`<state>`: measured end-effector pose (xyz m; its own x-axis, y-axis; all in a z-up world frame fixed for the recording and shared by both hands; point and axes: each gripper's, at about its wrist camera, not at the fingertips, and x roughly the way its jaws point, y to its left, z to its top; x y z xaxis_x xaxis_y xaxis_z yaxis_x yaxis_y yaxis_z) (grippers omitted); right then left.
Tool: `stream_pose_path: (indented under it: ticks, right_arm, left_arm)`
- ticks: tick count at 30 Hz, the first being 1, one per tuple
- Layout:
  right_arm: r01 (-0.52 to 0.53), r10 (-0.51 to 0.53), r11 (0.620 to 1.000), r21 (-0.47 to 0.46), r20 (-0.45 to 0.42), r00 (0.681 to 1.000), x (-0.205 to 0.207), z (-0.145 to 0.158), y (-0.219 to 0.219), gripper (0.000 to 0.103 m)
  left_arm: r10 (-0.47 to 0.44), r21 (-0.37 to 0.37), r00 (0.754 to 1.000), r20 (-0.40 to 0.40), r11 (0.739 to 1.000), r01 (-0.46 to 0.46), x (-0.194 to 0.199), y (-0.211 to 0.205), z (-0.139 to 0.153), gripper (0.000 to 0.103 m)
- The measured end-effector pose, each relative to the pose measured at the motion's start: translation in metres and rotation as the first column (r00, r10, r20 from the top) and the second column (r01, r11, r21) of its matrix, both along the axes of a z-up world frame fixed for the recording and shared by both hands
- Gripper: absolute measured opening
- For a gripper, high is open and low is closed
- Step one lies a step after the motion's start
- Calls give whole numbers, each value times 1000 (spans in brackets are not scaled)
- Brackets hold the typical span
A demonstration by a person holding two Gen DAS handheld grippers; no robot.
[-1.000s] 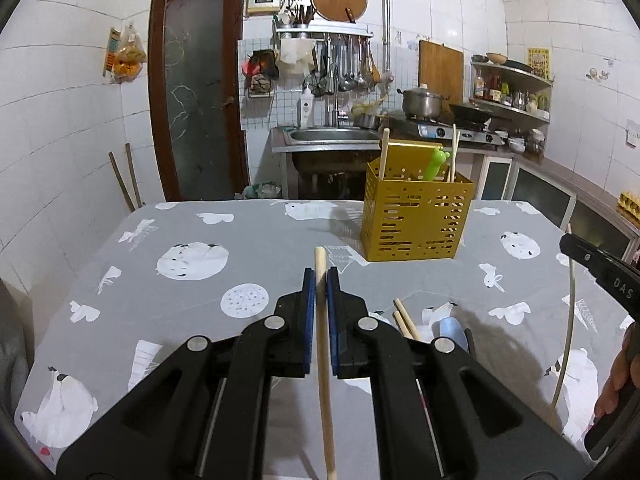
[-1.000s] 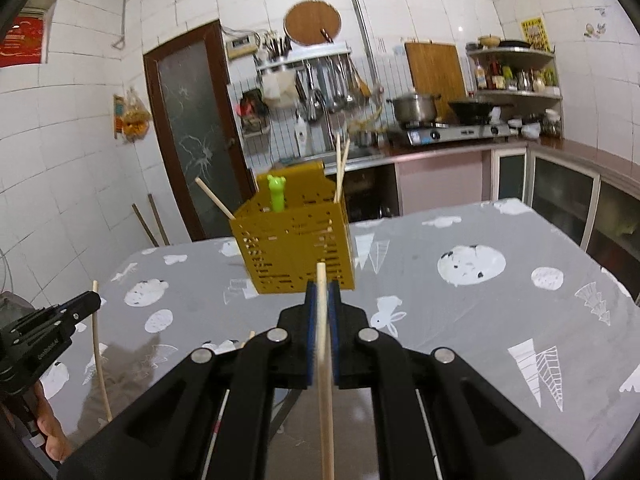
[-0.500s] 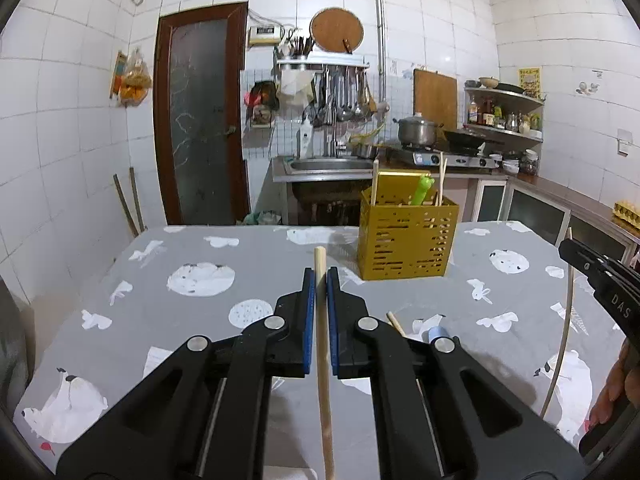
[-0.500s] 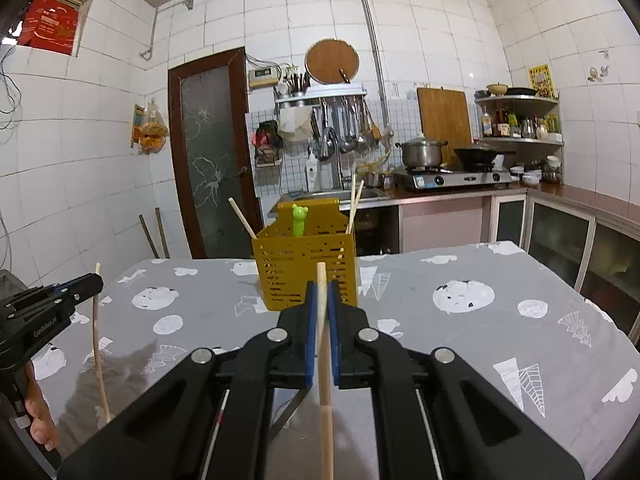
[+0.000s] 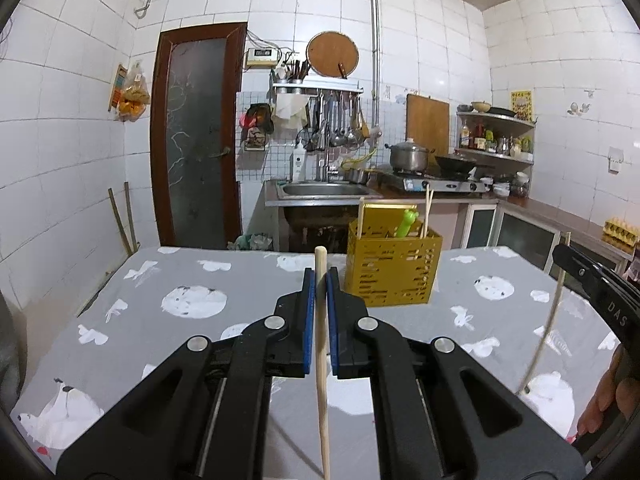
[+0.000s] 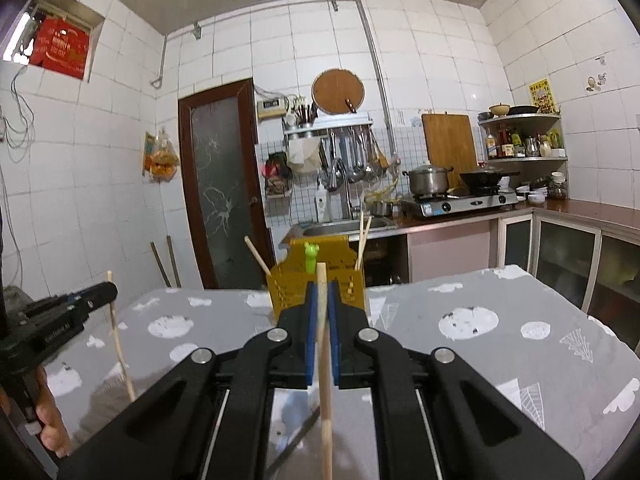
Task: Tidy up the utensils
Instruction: 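Lift both held chopsticks and carry them toward the yellow holder, then lower both chopsticks into the holder and open both tools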
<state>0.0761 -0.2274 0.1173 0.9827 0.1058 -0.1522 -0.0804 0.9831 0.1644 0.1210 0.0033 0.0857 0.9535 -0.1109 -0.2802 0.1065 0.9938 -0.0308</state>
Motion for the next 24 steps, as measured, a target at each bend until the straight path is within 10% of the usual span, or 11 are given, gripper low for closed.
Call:
stream_pose_path:
  ticks: [24]
  right_arm:
    - [4, -2, 1000, -16, 150, 989, 105, 106, -7, 6]
  left_arm:
    - [-60, -71, 978, 199, 995, 75, 115, -47, 129, 5]
